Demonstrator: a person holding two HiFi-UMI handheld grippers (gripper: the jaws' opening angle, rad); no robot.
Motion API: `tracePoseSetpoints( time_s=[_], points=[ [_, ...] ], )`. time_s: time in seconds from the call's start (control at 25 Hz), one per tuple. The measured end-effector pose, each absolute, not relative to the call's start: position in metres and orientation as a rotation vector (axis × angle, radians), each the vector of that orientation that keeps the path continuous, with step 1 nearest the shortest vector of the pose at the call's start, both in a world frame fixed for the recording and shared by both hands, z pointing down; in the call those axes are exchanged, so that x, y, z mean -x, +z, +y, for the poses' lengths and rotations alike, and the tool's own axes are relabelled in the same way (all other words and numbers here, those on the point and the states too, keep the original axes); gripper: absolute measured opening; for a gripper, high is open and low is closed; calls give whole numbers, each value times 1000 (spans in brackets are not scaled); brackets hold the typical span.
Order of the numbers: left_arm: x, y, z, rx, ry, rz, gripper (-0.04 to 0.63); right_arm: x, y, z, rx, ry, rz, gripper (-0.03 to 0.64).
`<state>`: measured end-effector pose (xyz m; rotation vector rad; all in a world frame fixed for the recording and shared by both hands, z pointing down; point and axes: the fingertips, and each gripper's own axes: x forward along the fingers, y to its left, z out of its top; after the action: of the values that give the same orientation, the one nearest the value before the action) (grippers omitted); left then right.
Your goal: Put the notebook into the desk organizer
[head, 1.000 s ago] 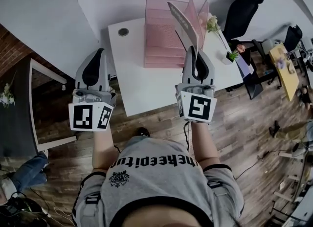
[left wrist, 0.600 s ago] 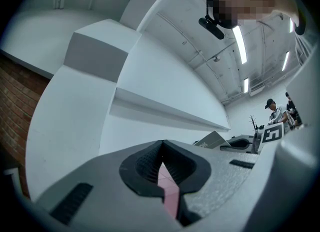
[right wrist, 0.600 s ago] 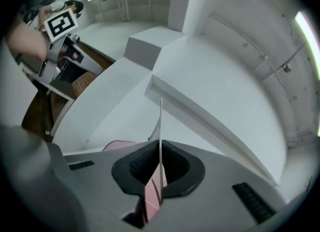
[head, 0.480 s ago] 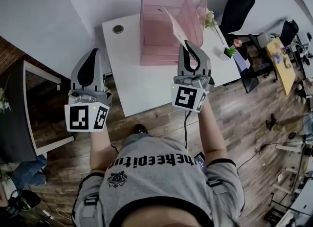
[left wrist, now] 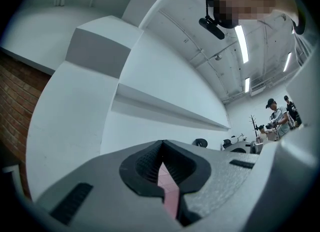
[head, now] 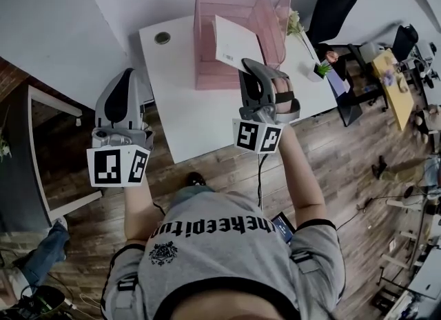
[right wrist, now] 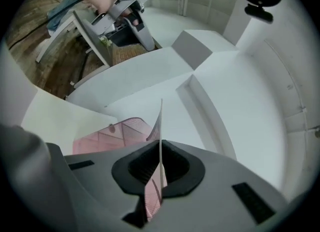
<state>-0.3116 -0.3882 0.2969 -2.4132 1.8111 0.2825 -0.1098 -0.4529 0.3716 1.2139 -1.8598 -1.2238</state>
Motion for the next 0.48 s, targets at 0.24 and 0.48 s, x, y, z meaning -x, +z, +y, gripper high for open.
tracePoseSetpoints(
  time_s=[0.24, 0.48],
  points=[
    [316, 301, -389, 2414, 281, 1825, 3, 119, 397, -453, -1083, -1262, -1800, 9],
    [315, 304, -391, 2422, 275, 1825, 3, 120, 415, -459, -1021, -1256, -1773, 10]
  ],
)
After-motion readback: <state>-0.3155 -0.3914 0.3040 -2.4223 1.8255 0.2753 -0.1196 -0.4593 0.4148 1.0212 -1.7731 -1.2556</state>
